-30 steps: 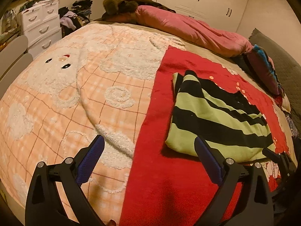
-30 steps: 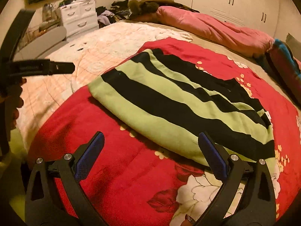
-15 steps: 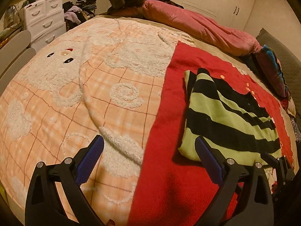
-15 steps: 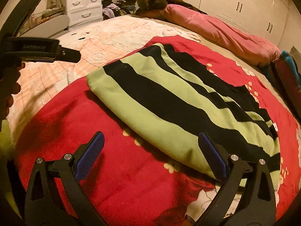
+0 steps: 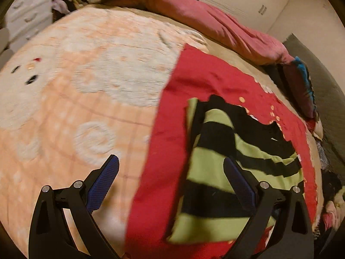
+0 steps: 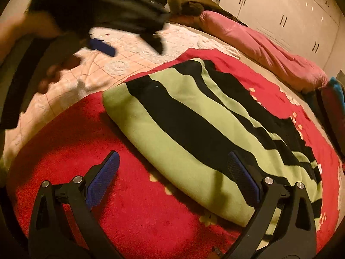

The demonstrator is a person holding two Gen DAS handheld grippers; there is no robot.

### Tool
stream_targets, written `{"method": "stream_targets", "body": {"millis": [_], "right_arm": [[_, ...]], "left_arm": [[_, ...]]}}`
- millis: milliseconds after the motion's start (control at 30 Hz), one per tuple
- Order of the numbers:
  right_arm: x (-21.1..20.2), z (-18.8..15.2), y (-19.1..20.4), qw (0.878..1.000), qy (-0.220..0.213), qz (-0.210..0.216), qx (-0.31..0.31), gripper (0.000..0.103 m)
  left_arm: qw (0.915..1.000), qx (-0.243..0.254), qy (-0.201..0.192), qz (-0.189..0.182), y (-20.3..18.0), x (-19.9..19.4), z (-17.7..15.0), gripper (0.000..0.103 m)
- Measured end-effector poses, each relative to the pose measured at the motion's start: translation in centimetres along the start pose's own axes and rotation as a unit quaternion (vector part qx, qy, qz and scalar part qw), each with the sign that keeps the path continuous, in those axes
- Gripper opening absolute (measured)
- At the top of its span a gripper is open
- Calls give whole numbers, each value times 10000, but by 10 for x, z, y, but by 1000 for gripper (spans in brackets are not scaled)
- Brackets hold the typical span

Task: Fold small clothes
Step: 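Close both grippers on the edge of the folded bundle, then lift the folded bundle with both grippers and fold it over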

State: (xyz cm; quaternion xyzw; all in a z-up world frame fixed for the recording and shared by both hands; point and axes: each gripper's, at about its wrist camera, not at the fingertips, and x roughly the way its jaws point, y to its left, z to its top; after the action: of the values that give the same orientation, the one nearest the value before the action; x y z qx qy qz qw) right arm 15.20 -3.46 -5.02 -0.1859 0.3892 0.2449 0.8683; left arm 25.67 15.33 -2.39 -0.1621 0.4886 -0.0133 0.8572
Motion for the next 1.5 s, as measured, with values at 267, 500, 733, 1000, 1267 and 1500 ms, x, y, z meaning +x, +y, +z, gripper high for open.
{"method": "stream_targets", "body": {"millis": [267,500,733,1000,1267,1500], "right_arm": [[20,3,11,9997,122,-132,-172,94],[31,4,8,9993,171,-335,-42,94],[38,5,1,9991,188,-343,172,93],[40,7,-16,9984,217,-138,511,49],[27,9,-14,9976,125,380,567,13],[0,4,-41,9908,-267,761,1089,7]], "left_arm": [[9991,123,407,-32,-14,48,11,97],[9985,227,502,-74,-16,67,21,97],[9984,204,491,-195,-19,75,25,85],[9962,62,567,-655,-24,81,20,35],[9942,-305,425,-940,-28,66,15,18],[9900,-451,177,-1323,-46,32,16,16]]}}
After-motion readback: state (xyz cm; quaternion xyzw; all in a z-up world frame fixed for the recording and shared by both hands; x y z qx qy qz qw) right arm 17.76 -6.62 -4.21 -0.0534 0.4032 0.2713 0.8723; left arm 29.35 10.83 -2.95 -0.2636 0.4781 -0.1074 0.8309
